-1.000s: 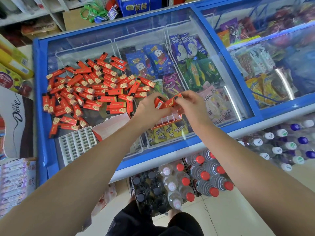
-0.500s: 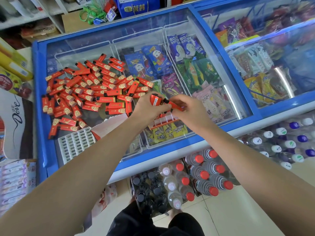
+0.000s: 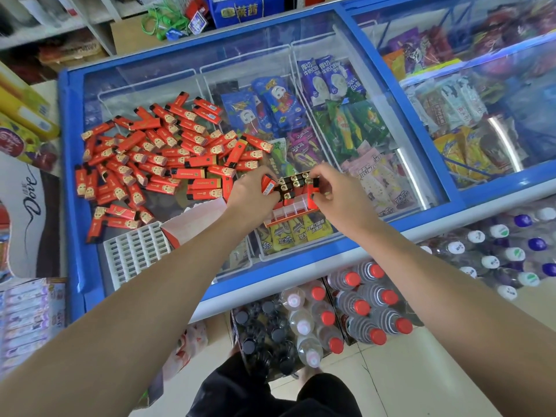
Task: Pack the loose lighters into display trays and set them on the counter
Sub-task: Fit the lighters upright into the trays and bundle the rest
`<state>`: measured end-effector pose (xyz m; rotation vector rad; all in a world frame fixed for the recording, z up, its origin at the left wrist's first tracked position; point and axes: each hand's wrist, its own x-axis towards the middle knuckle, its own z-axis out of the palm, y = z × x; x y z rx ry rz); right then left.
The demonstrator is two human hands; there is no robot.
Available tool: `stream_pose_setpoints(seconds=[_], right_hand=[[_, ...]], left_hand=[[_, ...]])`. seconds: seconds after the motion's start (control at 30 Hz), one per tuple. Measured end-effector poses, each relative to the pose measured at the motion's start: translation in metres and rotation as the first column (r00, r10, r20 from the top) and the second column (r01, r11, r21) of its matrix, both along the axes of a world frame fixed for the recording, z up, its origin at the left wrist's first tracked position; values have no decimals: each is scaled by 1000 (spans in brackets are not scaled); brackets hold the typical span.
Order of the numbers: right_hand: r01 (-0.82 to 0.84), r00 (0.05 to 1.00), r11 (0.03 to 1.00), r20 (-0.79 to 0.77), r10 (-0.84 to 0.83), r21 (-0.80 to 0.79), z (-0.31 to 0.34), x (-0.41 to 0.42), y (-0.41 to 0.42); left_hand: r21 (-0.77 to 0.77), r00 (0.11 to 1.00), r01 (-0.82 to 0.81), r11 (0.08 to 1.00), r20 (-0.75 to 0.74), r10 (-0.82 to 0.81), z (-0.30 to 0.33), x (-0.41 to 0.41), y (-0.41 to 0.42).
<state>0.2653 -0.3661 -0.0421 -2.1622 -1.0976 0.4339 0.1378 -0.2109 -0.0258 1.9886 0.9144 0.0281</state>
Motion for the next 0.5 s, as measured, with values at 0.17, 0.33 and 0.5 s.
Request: stream_pose_setpoints(seconds=[0.17, 0.33, 0.5], right_hand=[[-36, 993, 999, 114, 33, 30, -7, -3, 4], [-54, 984, 998, 170, 60, -39, -21, -2, 11], [-40, 967, 994, 249, 63, -97, -26, -4, 16]], left_hand=[[60, 1000, 12, 998, -27, -11, -10, -4, 5], [110, 997, 40, 993, -67, -32, -14, -6, 7], [113, 996, 42, 993, -78, -34, -16, -5, 7]])
